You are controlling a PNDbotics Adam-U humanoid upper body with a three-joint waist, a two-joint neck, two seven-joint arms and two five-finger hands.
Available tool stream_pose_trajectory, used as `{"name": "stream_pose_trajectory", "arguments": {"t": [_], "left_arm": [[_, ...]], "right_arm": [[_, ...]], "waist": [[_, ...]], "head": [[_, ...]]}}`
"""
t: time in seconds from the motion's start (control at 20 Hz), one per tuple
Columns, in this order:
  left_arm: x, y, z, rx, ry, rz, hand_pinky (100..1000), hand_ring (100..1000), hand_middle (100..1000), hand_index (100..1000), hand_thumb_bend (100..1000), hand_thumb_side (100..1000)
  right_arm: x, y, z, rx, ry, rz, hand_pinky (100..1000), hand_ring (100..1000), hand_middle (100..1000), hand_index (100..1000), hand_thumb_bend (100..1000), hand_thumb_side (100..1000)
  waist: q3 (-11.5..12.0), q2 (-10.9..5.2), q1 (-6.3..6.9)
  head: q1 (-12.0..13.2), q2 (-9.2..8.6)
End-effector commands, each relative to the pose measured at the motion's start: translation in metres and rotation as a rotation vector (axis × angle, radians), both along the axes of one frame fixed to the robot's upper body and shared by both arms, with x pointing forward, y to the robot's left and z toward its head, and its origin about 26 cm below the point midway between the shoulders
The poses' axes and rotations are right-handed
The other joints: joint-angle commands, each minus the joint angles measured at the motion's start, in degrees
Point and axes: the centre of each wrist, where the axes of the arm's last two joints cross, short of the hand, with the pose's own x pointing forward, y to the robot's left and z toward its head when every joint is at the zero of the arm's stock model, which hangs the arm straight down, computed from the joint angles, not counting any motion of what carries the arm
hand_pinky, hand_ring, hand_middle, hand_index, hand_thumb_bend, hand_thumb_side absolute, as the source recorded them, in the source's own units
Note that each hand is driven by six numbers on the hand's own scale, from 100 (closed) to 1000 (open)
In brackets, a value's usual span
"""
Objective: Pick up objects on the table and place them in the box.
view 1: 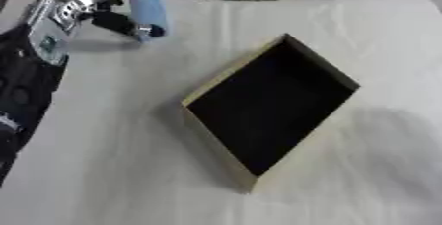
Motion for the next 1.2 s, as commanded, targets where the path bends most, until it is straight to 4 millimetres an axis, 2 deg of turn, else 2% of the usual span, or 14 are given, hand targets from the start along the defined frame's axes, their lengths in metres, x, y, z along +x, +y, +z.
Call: {"name": "stream_pose_trajectory", "arguments": {"t": [0.05, 0.25, 0.3, 0.4, 0.45, 0.6, 0.7, 0.75, 0.8, 0.9, 1.05, 1.2], "left_arm": [[-0.0054, 0.0110, 0.0154, -0.016, -0.027, 0.014, 956, 967, 987, 907, 695, 614], [-0.0055, 0.0115, 0.0141, -0.035, -0.037, 0.012, 934, 936, 958, 878, 657, 604], [-0.0057, 0.0111, 0.0145, -0.038, -0.045, 0.012, 908, 903, 924, 839, 611, 586], [-0.0061, 0.0099, 0.0152, -0.045, -0.060, 0.008, 889, 883, 902, 814, 575, 573], [-0.0062, 0.0094, 0.0154, -0.048, -0.065, 0.006, 864, 859, 879, 788, 499, 545], [-0.0067, 0.0083, 0.0165, -0.048, -0.084, 0.013, 807, 801, 827, 739, 389, 470], [-0.0069, 0.0087, 0.0168, -0.046, -0.099, 0.031, 782, 778, 809, 724, 266, 406], [-0.0070, 0.0088, 0.0171, -0.045, -0.106, 0.041, 780, 775, 807, 722, 257, 403], [-0.0071, 0.0086, 0.0177, -0.046, -0.113, 0.047, 771, 765, 802, 716, 186, 374], [-0.0074, 0.0084, 0.0192, -0.050, -0.123, 0.052, 755, 752, 801, 714, 110, 359], [-0.0079, 0.0080, 0.0208, -0.060, -0.130, 0.050, 751, 748, 799, 712, 100, 357], [-0.0088, 0.0072, 0.0231, -0.068, -0.149, 0.052, 717, 714, 776, 684, 100, 318]], "right_arm": [[-0.0032, -0.0012, 0.0090, -0.011, -0.033, -0.010, 715, 706, 588, 752, 100, 1000], [-0.0034, -0.0012, 0.0081, -0.003, -0.027, -0.018, 715, 706, 587, 751, 100, 1000], [-0.0034, -0.0011, 0.0080, -0.002, -0.025, -0.020, 715, 705, 586, 750, 100, 1000], [-0.0036, -0.0011, 0.0073, -0.002, -0.021, -0.023, 715, 705, 586, 749, 100, 1000], [-0.0038, -0.0013, 0.0068, -0.002, -0.017, -0.025, 715, 705, 586, 749, 100, 1000], [-0.0042, -0.0017, 0.0058, 0.001, -0.010, -0.031, 714, 705, 585, 748, 100, 1000], [-0.0045, -0.0020, 0.0054, 0.001, -0.008, -0.033, 715, 704, 585, 748, 100, 1000], [-0.0046, -0.0022, 0.0052, 0.001, -0.006, -0.034, 715, 704, 584, 748, 100, 1000], [-0.0047, -0.0024, 0.0050, 0.001, -0.005, -0.035, 715, 704, 584, 748, 100, 1000], [-0.0049, -0.0026, 0.0049, 0.001, -0.003, -0.036, 715, 704, 584, 748, 100, 1000], [-0.0051, -0.0030, 0.0047, 0.000, 0.001, -0.037, 715, 704, 584, 748, 100, 1000], [-0.0052, -0.0033, 0.0051, 0.000, 0.001, -0.038, 715, 704, 584, 748, 100, 1000]], "waist": [[-0.38, -0.96, -0.10], [-0.47, -0.67, -0.15], [-0.45, -0.65, -0.16], [-0.39, -0.68, -0.16], [-0.33, -0.72, -0.15], [-0.20, -0.90, -0.02], [-0.27, -1.03, 0.07], [-0.32, -1.08, 0.12], [-0.37, -1.16, 0.17], [-0.46, -1.33, 0.31], [-0.56, -1.64, 0.50], [-0.74, -2.04, 0.69]], "head": [[0.54, -1.36], [0.74, -1.64], [0.68, -1.61], [0.56, -1.37], [0.54, -1.24], [0.56, -0.91], [0.52, -0.76], [0.55, -0.71], [0.57, -0.65], [0.63, -0.55], [0.71, -0.33], [0.85, -0.19]]}}
